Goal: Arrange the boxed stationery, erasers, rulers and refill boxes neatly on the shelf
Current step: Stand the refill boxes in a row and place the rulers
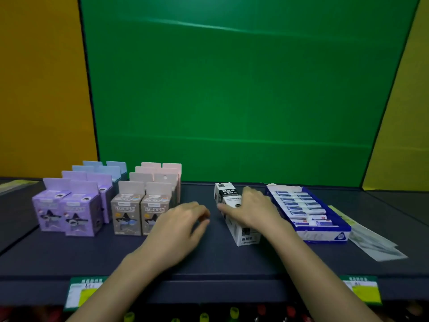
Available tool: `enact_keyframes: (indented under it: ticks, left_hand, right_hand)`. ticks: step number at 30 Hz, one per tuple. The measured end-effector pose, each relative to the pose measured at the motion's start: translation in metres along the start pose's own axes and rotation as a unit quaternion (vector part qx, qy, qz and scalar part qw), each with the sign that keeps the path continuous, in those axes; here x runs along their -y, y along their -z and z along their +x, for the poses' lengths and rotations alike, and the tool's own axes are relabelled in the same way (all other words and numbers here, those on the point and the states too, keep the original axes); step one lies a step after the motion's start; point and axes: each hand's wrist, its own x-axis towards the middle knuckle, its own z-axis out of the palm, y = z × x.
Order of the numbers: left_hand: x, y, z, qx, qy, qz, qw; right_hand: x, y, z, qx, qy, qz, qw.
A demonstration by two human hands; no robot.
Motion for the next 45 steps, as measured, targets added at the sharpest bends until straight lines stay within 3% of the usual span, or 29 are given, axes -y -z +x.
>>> enact_keyframes:
  ticks: [4,9,13,19,28,36,40,45]
  left_hand:
    - [0.002,0.004,-0.013,0.007,0.038,0.006,0.999]
    - [0.006,0.008,-0.026,0.014,0.067,0.006,0.998]
    - [0.005,0.010,-0.027,0.015,0.065,0.001,0.998]
    - [-0.013,0.010,-0.008,0.013,0.025,-0.025,0.999]
    - [-0.108,-0.032,0.045,-0.044,-0.029,-0.104,0.993]
    - [-0.248,-0.103,0.105,-0.060,-0.045,-0.182,0.980]
    - [-0.295,-0.143,0.122,-0.006,0.001,-0.133,0.991]
    - [-0.315,-0.175,0.149,0.083,0.114,0.057,0.988]
  right_hand:
    - [0.002,-0.001,0.005,0.068,-0.021,-0.022,0.997]
    - [0.002,-0.002,0.005,0.077,-0.026,0.018,0.996]
    - [-0.002,0.004,-0.005,0.033,-0.004,0.076,0.997]
    - [-0.025,0.039,-0.037,-0.112,0.035,0.177,0.977]
    - [-0.156,0.110,-0.060,-0.269,0.009,0.254,0.929]
    - [-0.287,0.149,-0.060,-0.250,-0.027,0.222,0.942]
    - [-0.324,0.149,-0.057,-0.231,-0.024,0.226,0.946]
    - [-0.348,0.147,-0.051,-0.202,-0.007,0.223,0.954]
